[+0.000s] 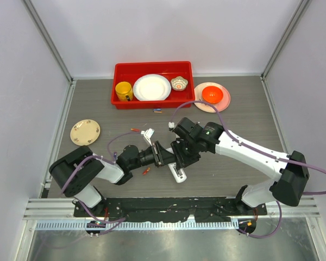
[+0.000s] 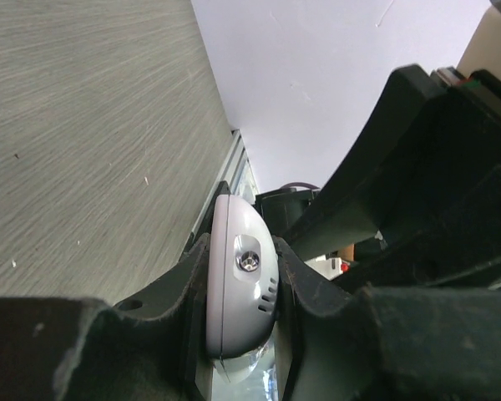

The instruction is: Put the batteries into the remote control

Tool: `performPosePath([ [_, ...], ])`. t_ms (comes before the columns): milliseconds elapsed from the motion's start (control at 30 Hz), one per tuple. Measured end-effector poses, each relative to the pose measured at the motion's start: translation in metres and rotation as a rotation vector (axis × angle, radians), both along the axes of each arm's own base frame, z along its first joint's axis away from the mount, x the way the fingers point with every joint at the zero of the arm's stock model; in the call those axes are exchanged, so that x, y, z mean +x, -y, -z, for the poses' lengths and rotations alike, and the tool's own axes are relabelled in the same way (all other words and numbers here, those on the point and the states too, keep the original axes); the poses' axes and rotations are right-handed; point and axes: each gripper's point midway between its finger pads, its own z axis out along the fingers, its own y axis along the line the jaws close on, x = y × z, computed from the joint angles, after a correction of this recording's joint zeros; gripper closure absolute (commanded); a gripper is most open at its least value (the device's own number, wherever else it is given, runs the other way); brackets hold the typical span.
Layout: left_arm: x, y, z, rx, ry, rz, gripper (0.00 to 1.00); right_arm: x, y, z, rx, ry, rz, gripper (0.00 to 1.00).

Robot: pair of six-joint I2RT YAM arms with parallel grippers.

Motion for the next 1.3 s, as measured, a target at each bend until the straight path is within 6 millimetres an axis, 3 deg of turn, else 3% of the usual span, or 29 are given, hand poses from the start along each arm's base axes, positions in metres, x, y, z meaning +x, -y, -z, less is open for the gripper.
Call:
performPosePath([
  [267,-0.004,0.002,0.004,0.003,-0.011,0.021,1.00,0.002,0.011,-0.002,-0.039,0.009,0.014,0.60],
  [433,-0.002,0.004,0.004,0.001,-0.009,0.021,1.00,0.004,0.003,-0.032,0.054,0.061,0.008,0.60],
  [533,-0.002,0.005,0.003,-0.003,-0.006,0.023,1.00,0.010,0.001,-0.051,0.138,0.141,0.025,0.56],
  [567,-0.002,0.005,0.002,-0.005,-0.004,0.026,1.00,0.014,-0.001,-0.056,0.195,0.197,0.039,0.50],
  [667,-0.004,0.006,-0.005,-0.021,0.006,0.042,1.00,0.011,0.012,-0.052,0.318,0.300,0.098,0.31],
  [767,-0.008,0.007,-0.017,-0.048,0.018,0.063,1.00,0.005,0.027,-0.041,0.404,0.340,0.159,0.27],
  [933,-0.010,0.011,-0.040,-0.099,0.042,0.098,1.00,0.012,0.016,-0.057,0.527,0.374,0.187,0.26],
  [1300,-0.019,0.009,-0.067,-0.158,0.063,0.158,1.00,0.000,0.007,-0.058,0.682,0.299,0.177,0.26],
])
